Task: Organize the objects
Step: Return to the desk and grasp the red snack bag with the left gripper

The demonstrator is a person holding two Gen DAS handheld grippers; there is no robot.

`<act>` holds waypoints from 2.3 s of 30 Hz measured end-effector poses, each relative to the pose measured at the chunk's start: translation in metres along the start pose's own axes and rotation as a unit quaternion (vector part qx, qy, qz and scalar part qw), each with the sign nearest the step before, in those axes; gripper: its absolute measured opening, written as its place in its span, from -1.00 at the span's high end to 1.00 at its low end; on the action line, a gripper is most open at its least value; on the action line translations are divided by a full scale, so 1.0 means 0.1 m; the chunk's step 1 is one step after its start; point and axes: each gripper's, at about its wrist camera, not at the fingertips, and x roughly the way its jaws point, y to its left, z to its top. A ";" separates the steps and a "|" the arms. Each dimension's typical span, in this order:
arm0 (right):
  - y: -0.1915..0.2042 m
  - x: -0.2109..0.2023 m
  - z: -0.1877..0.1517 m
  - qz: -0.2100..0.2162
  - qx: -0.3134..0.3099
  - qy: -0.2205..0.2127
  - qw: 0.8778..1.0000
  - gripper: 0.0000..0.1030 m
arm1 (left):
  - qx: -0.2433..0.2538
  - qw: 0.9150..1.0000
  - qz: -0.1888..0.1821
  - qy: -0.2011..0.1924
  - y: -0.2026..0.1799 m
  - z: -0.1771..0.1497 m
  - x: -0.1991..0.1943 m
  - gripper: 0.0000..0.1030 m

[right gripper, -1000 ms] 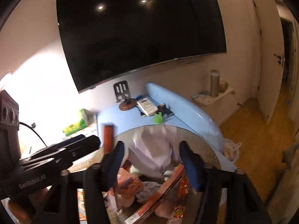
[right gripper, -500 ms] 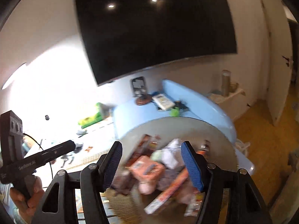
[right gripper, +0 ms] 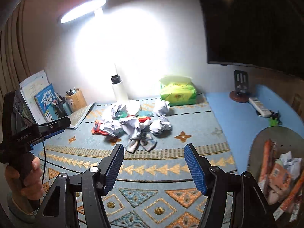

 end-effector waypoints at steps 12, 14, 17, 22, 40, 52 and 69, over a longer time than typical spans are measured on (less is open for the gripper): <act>0.19 0.90 -0.27 0.039 -0.043 0.068 0.996 -0.25 | 0.137 0.983 0.083 0.088 0.48 0.05 0.85 -0.63; 0.16 0.92 -0.27 0.050 -0.036 0.076 0.995 -0.25 | 0.199 0.973 0.055 0.102 0.41 0.18 1.02 -0.68; 0.12 0.92 -0.27 0.067 -0.028 0.076 0.995 -0.26 | 0.223 0.968 0.053 0.104 0.39 0.44 1.26 -0.68; 0.12 0.92 -0.27 0.070 -0.026 0.078 0.994 -0.26 | 0.125 0.984 0.004 0.128 0.69 0.72 1.60 -0.68; 0.09 0.91 -0.27 0.063 -0.022 0.072 0.995 -0.29 | 0.186 0.954 0.074 0.222 0.26 0.13 1.12 -0.69; 0.10 0.91 -0.28 0.067 -0.025 0.073 0.995 -0.29 | 0.208 0.955 0.072 0.200 0.15 0.24 1.65 0.28; 0.13 1.04 -0.19 0.052 -0.004 0.140 0.989 -0.29 | 0.061 0.987 0.073 0.131 0.49 -0.42 0.54 0.49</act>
